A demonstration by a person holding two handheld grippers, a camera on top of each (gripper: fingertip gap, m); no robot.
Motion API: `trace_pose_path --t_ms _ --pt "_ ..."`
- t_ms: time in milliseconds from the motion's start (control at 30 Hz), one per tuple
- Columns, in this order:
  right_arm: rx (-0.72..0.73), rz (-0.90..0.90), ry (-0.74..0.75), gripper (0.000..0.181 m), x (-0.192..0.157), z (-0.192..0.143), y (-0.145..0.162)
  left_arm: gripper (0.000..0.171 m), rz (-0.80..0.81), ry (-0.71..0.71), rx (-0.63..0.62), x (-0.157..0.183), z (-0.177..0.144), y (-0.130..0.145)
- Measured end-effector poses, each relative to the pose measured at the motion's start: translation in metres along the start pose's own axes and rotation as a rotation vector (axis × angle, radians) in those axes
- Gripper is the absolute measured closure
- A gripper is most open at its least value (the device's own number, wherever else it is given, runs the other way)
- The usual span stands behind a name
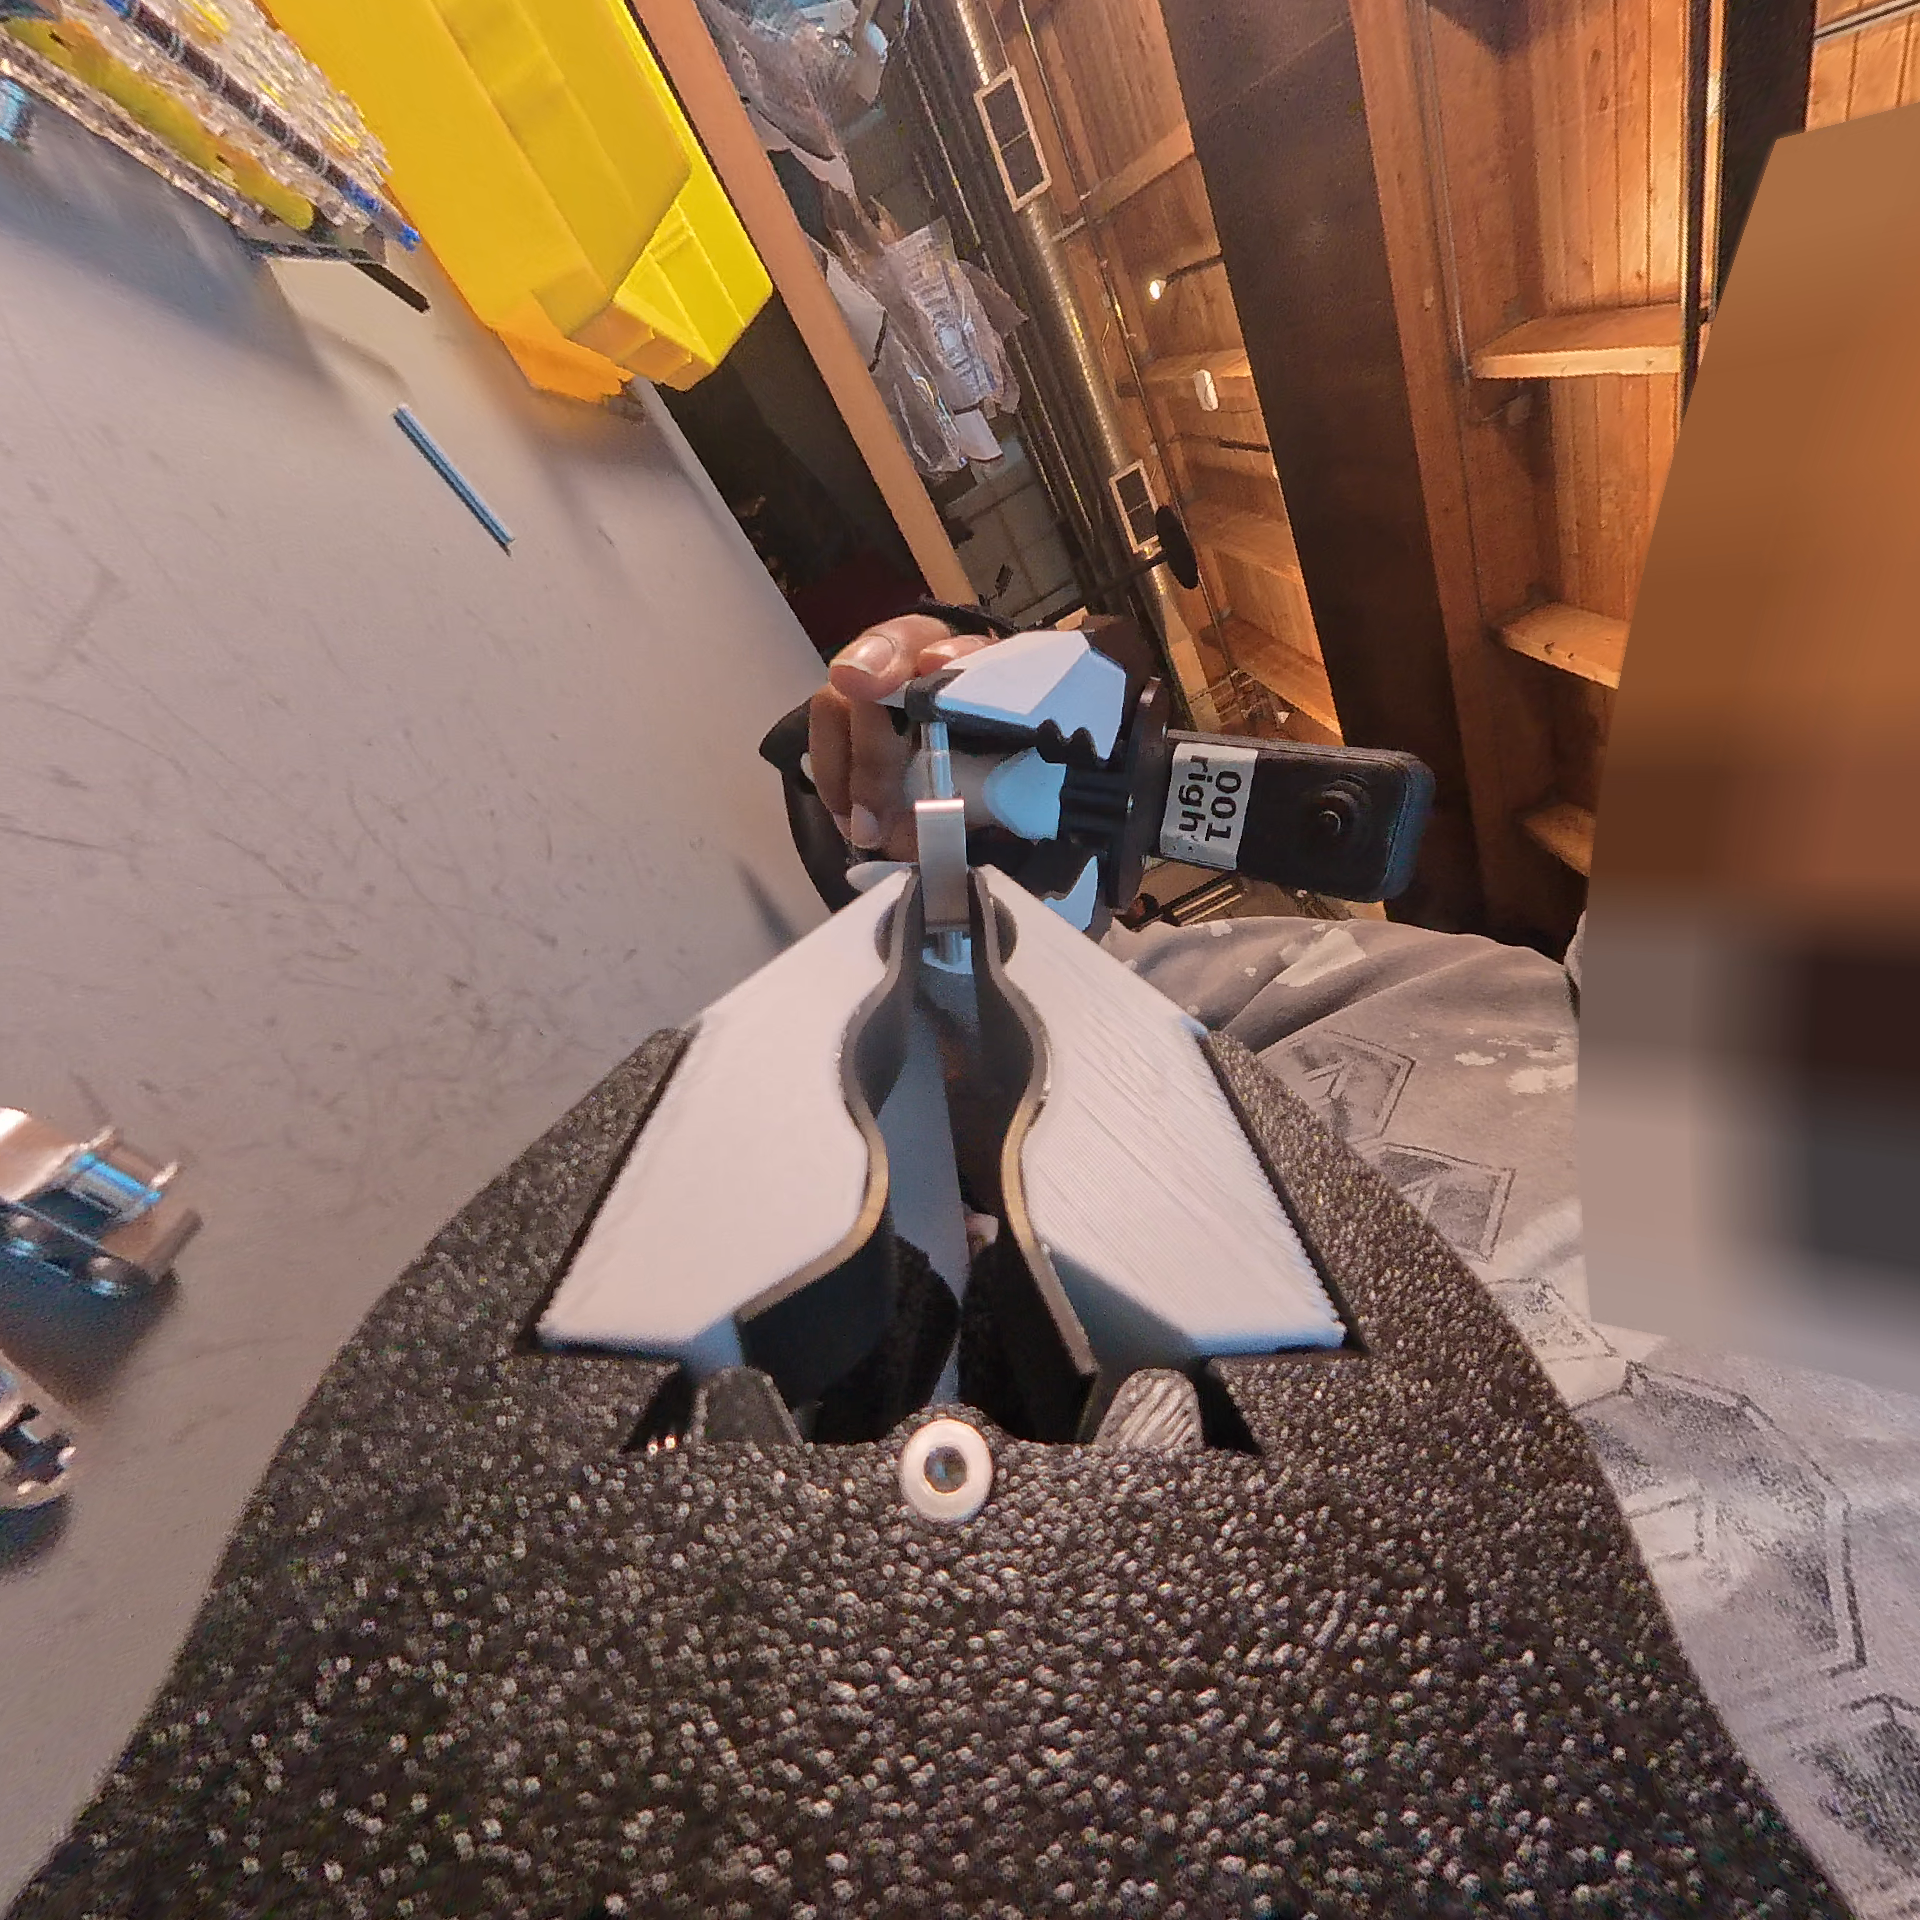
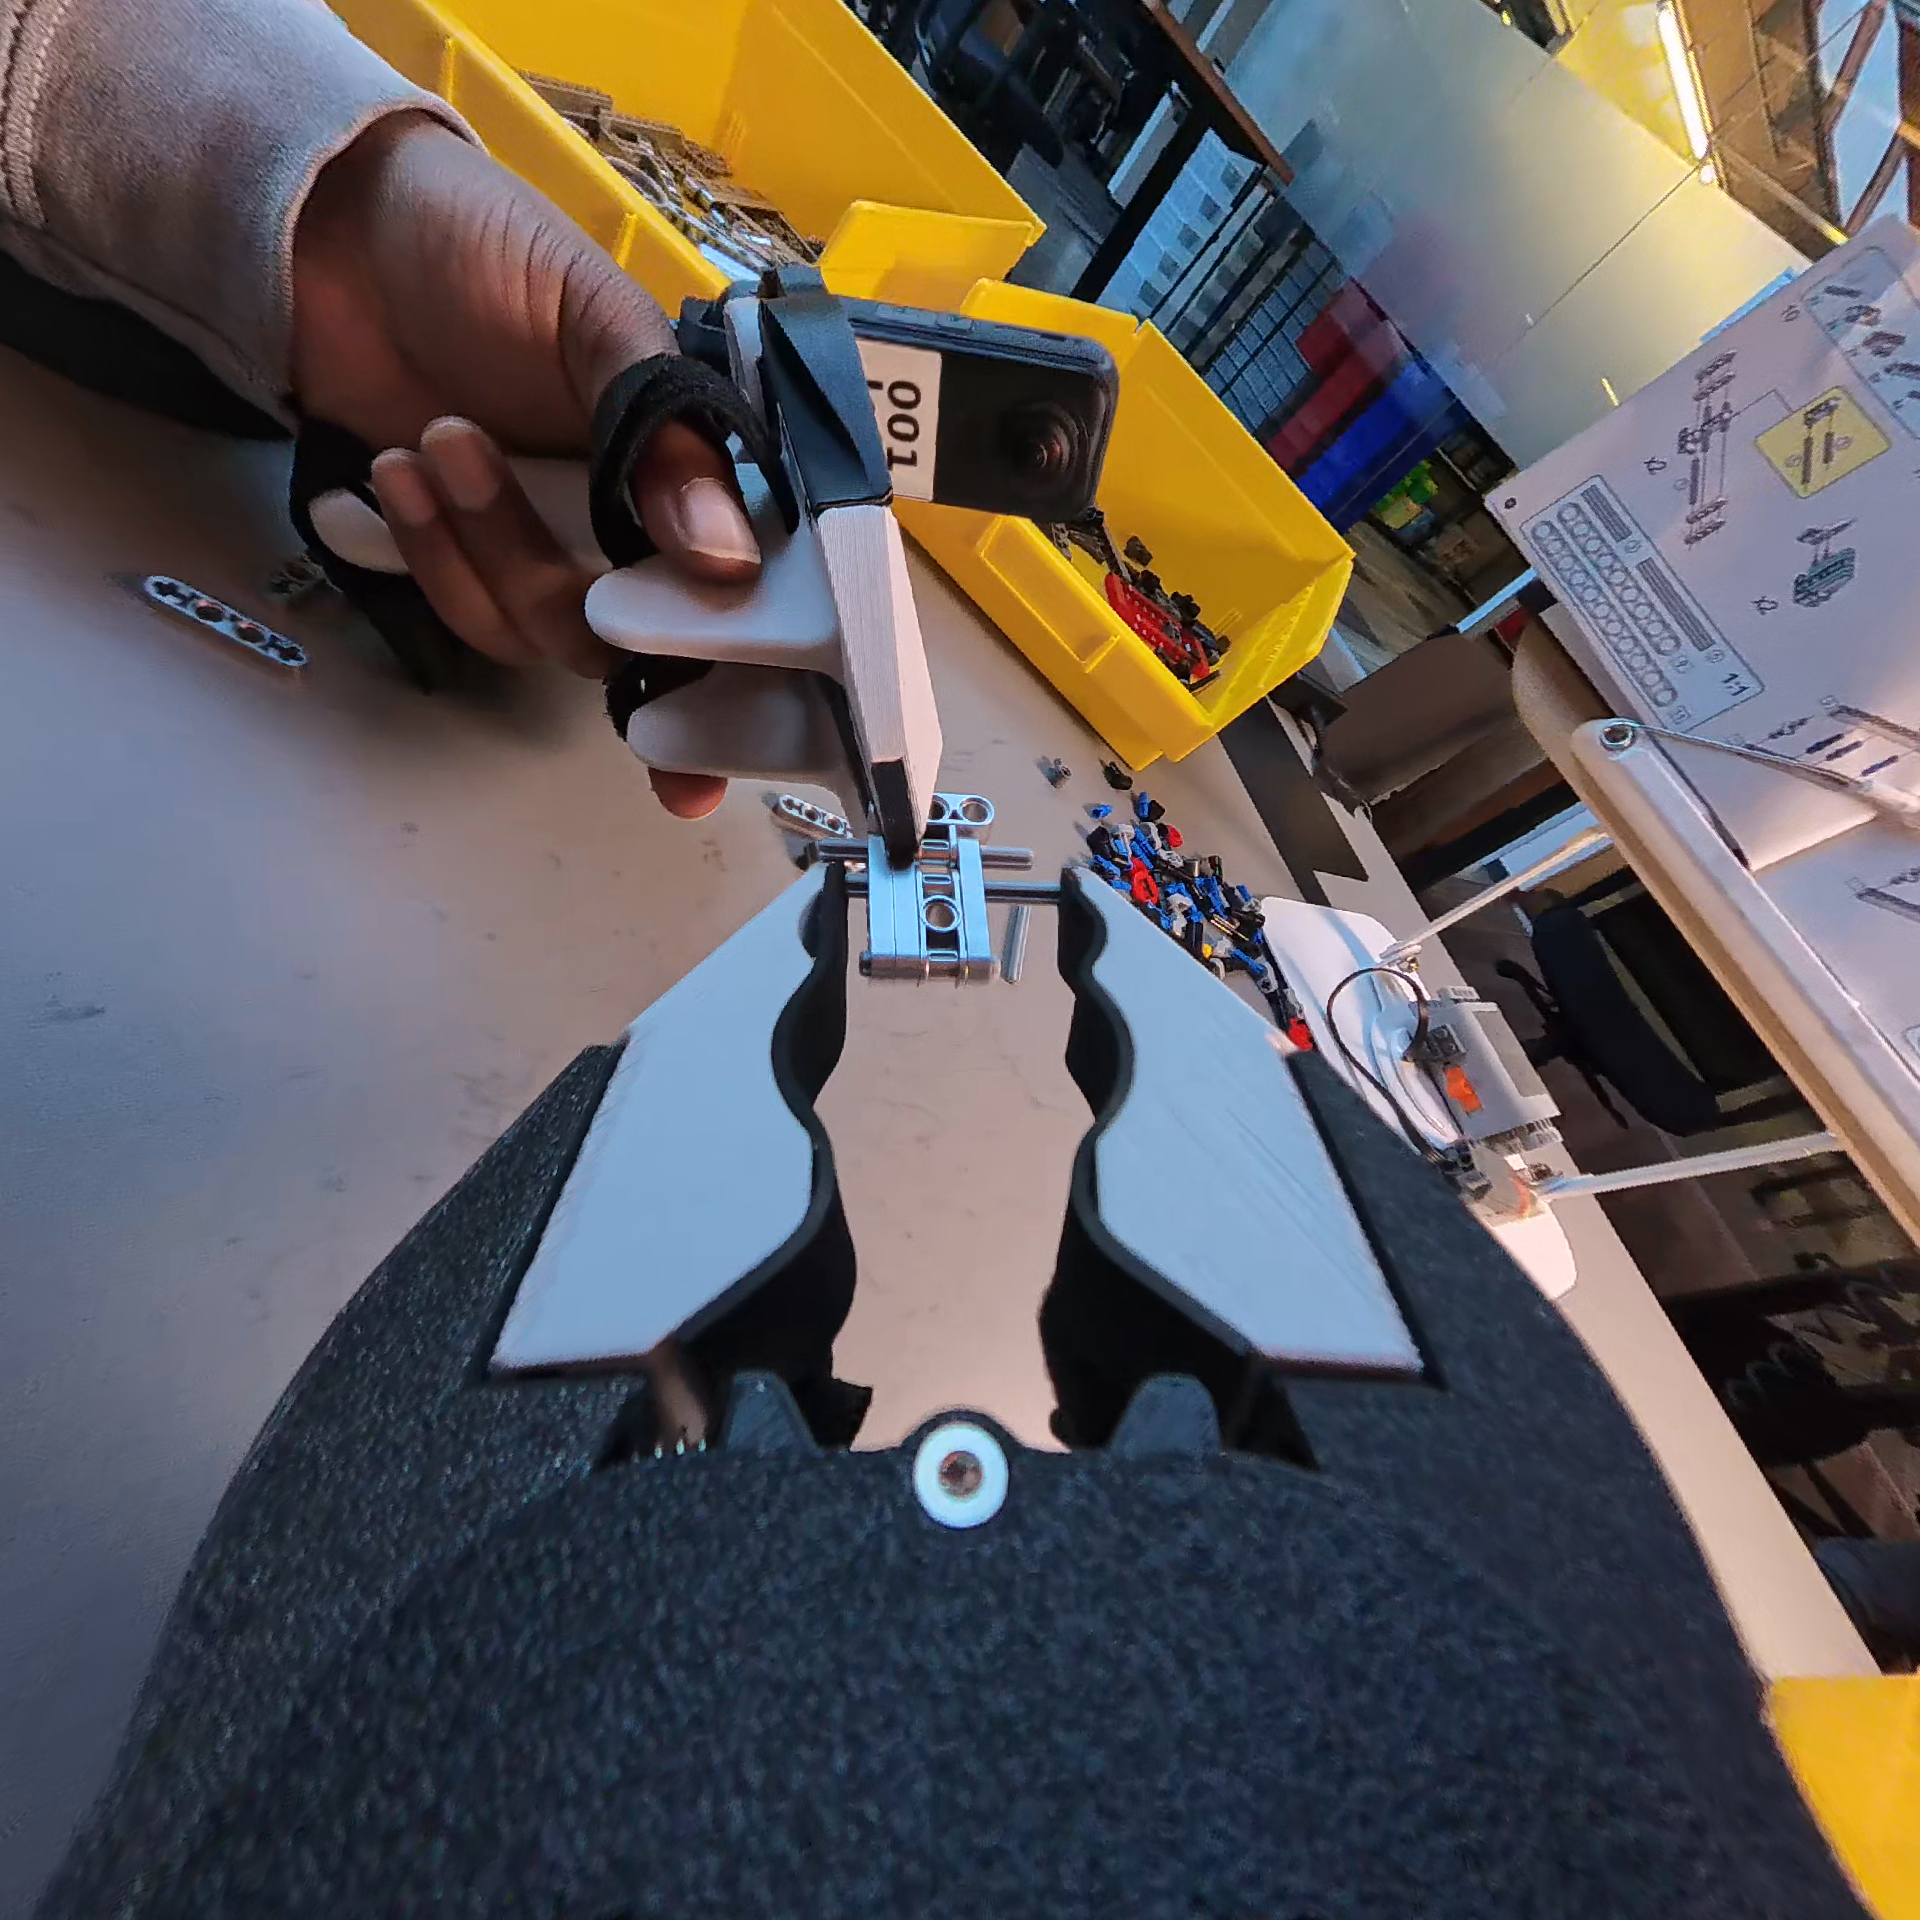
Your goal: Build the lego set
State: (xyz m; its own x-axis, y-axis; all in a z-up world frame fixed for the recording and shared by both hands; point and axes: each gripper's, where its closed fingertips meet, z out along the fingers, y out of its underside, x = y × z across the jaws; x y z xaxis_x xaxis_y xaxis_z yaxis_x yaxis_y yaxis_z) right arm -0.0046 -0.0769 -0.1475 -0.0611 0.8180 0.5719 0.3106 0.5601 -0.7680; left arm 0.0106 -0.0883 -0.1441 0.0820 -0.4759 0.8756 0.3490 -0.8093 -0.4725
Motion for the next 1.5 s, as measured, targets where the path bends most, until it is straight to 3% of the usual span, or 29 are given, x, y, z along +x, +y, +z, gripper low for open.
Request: trace_pose_path --t_ms 467,633,733,800,900,967,1067,1133,1200,1300,1500 --pt "0.017 0.007 0.037 0.137 0.008 -0.001 0.002 0.166 -0.067 0.001 0.081 -0.006 -0.007 -0.01" --pt "-0.033 -0.349 0.07 0.15 -0.005 -0.001 0.005 0.166 -0.14 0.034 0.105 -0.007 -0.006 -0.012" --pt "-0.062 -0.461 0.128 0.164 -0.002 0.0 0.006 0.166 -0.178 0.048 0.102 -0.008 -0.004 -0.009" --pt "-0.041 -0.386 0.088 0.164 -0.004 -0.001 0.004 0.164 -0.175 0.04 0.1 -0.008 -0.005 -0.009" --pt "0.002 -0.07 -0.028 0.169 -0.003 -0.003 0.007 0.148 -0.058 -0.006 0.114 -0.006 -0.013 -0.019" --pt "0.019 0.213 -0.15 0.176 -0.002 -0.006 0.011 0.144 0.112 -0.03 0.096 0.004 -0.022 -0.026" --pt "0.023 0.506 -0.318 0.176 -0.01 -0.007 0.015 0.142 0.443 -0.159 -0.086 0.003 -0.021 -0.01" --pt "-0.017 0.581 -0.398 0.176 -0.02 -0.007 0.019 0.142 0.608 -0.255 -0.202 -0.007 -0.015 0.004" --pt "-0.061 0.607 -0.457 0.175 -0.032 -0.006 0.023 0.152 0.692 -0.319 -0.263 -0.016 -0.009 0.011" --pt "-0.143 0.599 -0.518 0.175 -0.047 -0.007 0.032 0.163 0.744 -0.348 -0.377 -0.028 -0.002 0.027" --pt "-0.186 0.544 -0.5 0.172 -0.049 -0.005 0.042 0.166 0.75 -0.407 -0.517 -0.049 -0.003 0.043"
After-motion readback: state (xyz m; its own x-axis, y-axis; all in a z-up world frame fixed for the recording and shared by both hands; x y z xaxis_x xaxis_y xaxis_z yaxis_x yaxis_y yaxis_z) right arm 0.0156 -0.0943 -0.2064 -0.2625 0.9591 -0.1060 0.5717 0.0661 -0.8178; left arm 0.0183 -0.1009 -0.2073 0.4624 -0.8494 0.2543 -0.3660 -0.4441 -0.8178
